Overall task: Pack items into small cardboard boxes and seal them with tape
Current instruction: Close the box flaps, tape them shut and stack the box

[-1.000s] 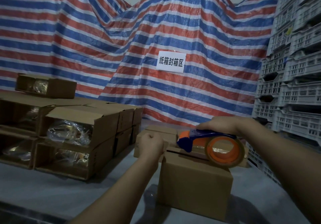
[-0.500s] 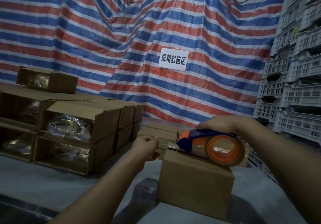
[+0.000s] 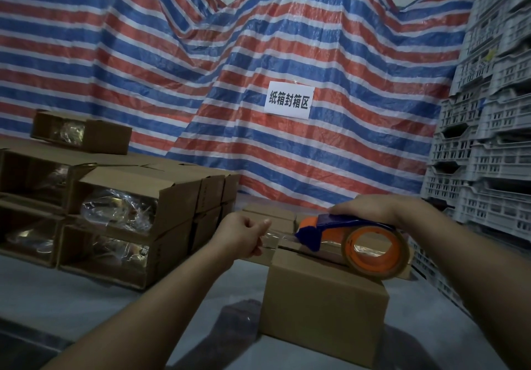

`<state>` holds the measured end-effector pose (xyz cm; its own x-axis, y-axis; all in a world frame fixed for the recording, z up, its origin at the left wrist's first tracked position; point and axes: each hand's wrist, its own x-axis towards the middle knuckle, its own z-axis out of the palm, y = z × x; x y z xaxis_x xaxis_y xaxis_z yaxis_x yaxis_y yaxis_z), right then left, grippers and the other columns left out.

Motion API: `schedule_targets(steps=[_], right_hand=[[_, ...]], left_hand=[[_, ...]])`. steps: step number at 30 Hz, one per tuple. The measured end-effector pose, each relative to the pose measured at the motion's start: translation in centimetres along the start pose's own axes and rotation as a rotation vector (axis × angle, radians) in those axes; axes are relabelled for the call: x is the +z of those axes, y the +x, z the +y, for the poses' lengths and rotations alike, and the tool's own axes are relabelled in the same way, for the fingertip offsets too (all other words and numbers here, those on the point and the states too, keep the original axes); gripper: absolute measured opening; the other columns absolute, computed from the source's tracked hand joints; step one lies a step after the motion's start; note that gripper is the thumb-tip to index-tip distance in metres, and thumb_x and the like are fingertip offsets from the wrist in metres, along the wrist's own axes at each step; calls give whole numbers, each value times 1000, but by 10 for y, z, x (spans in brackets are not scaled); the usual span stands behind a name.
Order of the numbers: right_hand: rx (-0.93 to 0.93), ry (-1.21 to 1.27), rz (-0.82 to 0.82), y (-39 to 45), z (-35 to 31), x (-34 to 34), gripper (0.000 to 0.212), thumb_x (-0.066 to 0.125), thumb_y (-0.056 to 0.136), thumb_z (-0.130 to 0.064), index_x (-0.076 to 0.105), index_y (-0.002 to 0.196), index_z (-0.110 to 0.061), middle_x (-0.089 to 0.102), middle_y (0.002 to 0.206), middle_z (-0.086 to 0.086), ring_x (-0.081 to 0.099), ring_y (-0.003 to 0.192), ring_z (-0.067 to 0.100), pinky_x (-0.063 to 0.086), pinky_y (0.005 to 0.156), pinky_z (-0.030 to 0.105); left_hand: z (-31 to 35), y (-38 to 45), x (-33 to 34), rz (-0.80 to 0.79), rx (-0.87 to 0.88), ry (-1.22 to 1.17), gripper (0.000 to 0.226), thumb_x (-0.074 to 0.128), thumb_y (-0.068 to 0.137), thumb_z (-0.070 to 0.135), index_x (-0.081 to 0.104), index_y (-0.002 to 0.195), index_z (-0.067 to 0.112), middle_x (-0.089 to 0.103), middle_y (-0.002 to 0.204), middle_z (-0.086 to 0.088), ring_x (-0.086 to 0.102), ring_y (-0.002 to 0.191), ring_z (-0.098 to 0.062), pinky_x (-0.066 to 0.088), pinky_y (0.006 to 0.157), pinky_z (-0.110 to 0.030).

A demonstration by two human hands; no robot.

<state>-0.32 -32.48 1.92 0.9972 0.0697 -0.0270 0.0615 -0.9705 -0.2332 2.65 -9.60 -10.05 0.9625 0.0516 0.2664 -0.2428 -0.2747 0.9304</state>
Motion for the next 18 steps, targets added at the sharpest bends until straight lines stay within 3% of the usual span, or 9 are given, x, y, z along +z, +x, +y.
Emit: schedule_targets(steps=[6, 11, 18], right_hand=[[-5, -5, 26, 2, 5, -1, 35, 35, 107, -47, 62, 95, -27, 67, 57, -16, 62, 53, -5, 42, 64, 18], [54, 59, 14, 7, 6, 1, 37, 41, 104, -52, 64, 101, -24, 70, 61, -12, 65, 54, -2, 44, 65, 21], [120, 52, 21, 16, 0, 2, 38, 48, 100, -56, 65, 103, -22, 74, 65, -9, 69, 57, 2, 45, 63, 22]], left_hand=[[7, 7, -8, -104, -63, 195, 32, 58, 95, 46, 64, 90, 15, 65, 79, 0, 61, 60, -8, 41, 39, -15], [6, 11, -10, -178, -115, 241, 27, 58, 96, 43, 64, 90, 17, 63, 82, -1, 61, 65, -11, 42, 51, -22], [-3, 11, -7, -202, -116, 245, 19, 53, 99, 35, 55, 88, 19, 57, 84, -3, 56, 60, -11, 42, 50, -21]])
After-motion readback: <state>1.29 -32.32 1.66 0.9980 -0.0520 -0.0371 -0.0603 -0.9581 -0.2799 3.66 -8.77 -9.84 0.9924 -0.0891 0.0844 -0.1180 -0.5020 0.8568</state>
